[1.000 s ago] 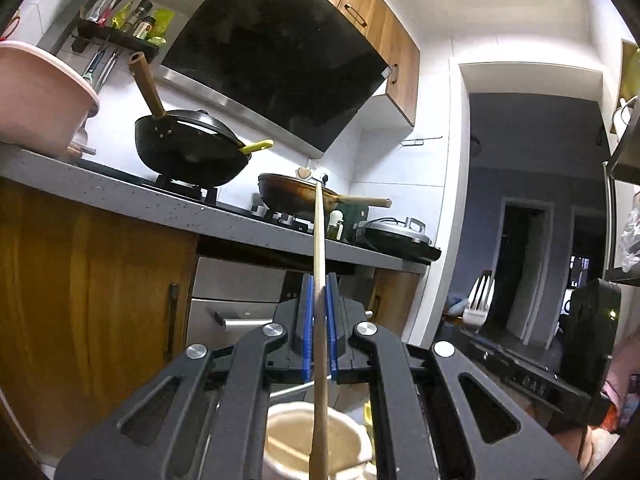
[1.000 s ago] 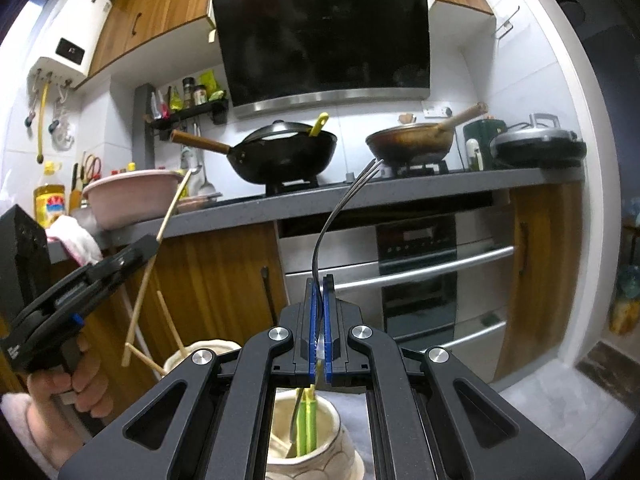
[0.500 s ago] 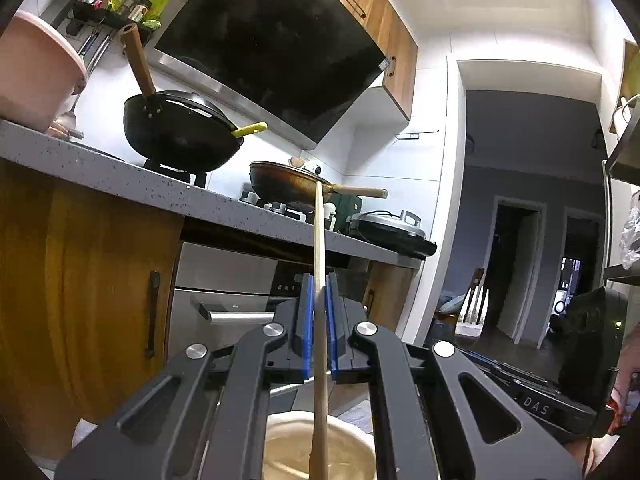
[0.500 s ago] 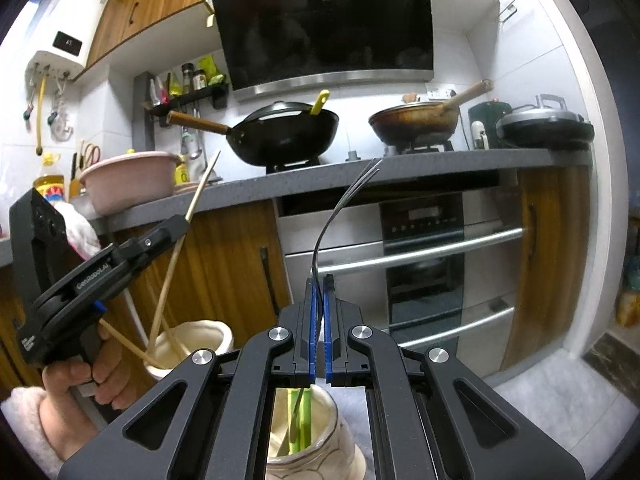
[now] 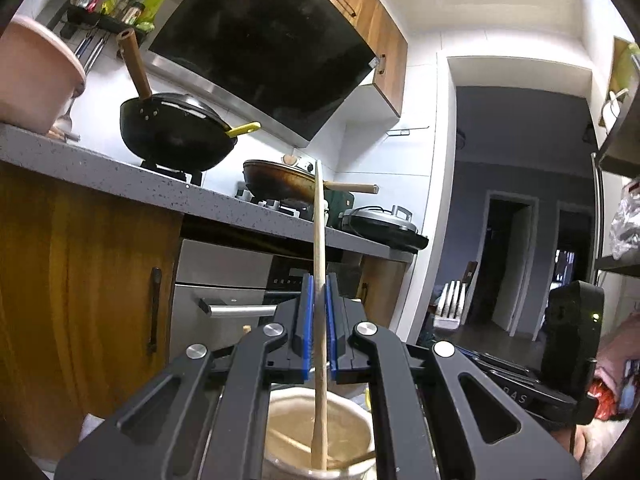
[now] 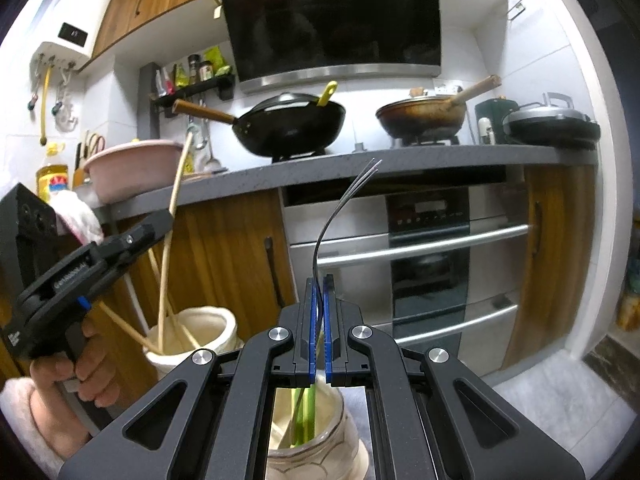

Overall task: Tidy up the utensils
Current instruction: 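Carry the chopstick to the larger pot while the right tool carries the fork to the smaller pot, then open both tools to drop the chopstick and silver fork into the pots, then withdraw both open tools back over the table toward the gold fork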

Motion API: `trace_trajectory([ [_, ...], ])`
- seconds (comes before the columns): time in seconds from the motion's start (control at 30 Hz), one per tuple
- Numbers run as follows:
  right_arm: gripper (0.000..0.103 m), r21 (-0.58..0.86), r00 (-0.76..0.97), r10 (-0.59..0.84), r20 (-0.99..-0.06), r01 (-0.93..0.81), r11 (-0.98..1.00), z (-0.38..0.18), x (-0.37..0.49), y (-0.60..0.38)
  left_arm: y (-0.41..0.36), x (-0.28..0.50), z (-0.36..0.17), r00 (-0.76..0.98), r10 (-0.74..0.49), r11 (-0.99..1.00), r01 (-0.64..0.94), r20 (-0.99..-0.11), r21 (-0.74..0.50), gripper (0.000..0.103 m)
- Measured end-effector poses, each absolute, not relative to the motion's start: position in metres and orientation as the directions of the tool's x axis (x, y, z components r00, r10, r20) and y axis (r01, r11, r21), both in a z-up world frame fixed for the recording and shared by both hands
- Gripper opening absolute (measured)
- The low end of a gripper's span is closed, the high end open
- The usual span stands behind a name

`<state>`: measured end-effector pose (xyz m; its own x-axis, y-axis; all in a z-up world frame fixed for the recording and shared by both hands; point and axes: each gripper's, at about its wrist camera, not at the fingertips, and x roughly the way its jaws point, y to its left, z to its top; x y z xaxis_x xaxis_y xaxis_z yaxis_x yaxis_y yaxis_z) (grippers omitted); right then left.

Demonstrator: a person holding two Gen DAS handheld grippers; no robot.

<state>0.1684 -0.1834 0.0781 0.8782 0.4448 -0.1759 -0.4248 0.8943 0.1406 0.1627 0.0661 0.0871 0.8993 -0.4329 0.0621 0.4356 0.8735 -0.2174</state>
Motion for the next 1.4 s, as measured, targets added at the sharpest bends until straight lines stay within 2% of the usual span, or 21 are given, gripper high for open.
trace_trajectory([
  [0.33,0.004,0.109,0.849,0.454,-0.270,-0.441,0.891,0.061,0.173,-0.176,0.059,0.156,0.081,0.918,-0.396,0.912,0.388,-0.030,-0.133,0.006],
  [0.43,0.004,0.102,0.844,0.448,-0.294,-0.439,0.893,0.057,0.174,-0.174,0.057,0.154,0.082,0.922,-0.384,0.919,0.377,-0.045,-0.117,0.009],
  [0.5,0.004,0.105,0.844,0.445,-0.301,-0.434,0.895,0.054,0.175,-0.174,0.055,0.152,0.082,0.927,-0.372,0.925,0.366,-0.054,-0.102,0.014],
  [0.57,0.004,0.105,0.845,0.438,-0.307,-0.427,0.898,0.054,0.176,-0.174,0.054,0.150,0.082,0.929,-0.365,0.929,0.359,-0.057,-0.090,0.027],
  [0.63,0.004,0.110,0.845,0.435,-0.311,-0.422,0.900,0.053,0.177,-0.175,0.053,0.147,0.082,0.931,-0.362,0.931,0.357,-0.057,-0.081,0.035],
  [0.77,0.008,0.112,0.840,0.432,-0.328,-0.419,0.901,0.049,0.177,-0.175,0.052,0.144,0.084,0.937,-0.345,0.938,0.341,-0.056,-0.065,0.046],
  [0.83,0.026,0.111,0.839,0.432,-0.331,-0.420,0.901,0.049,0.176,-0.176,0.053,0.141,0.085,0.942,-0.332,0.942,0.329,-0.048,-0.065,0.054],
  [0.9,0.034,0.115,0.839,0.429,-0.334,-0.416,0.902,0.048,0.174,-0.178,0.056,0.136,0.086,0.949,-0.315,0.948,0.312,-0.037,-0.069,0.059],
  [1.0,0.055,0.139,0.841,0.422,-0.340,-0.399,0.907,0.049,0.169,-0.184,0.061,0.129,0.089,0.958,-0.287,0.955,0.284,-0.020,-0.082,0.074],
  [1.07,0.062,0.149,0.842,0.419,-0.341,-0.391,0.908,0.051,0.164,-0.187,0.063,0.122,0.090,0.963,-0.270,0.959,0.268,-0.012,-0.088,0.085],
  [1.13,0.077,0.150,0.847,0.405,-0.344,-0.376,0.914,0.052,0.158,-0.189,0.064,0.115,0.090,0.968,-0.250,0.965,0.248,-0.010,-0.088,0.093],
  [1.17,0.080,0.158,0.849,0.401,-0.344,-0.368,0.916,0.052,0.155,-0.192,0.065,0.110,0.090,0.971,-0.237,0.968,0.236,-0.010,-0.086,0.097],
  [1.3,0.090,0.178,0.857,0.385,-0.344,-0.343,0.922,0.054,0.141,-0.200,0.067,0.096,0.085,0.976,-0.214,0.974,0.210,-0.032,-0.087,0.097],
  [1.4,0.093,0.176,0.865,0.367,-0.343,-0.325,0.929,0.052,0.129,-0.208,0.067,0.087,0.077,0.980,-0.190,0.980,0.185,-0.065,-0.079,0.097],
])
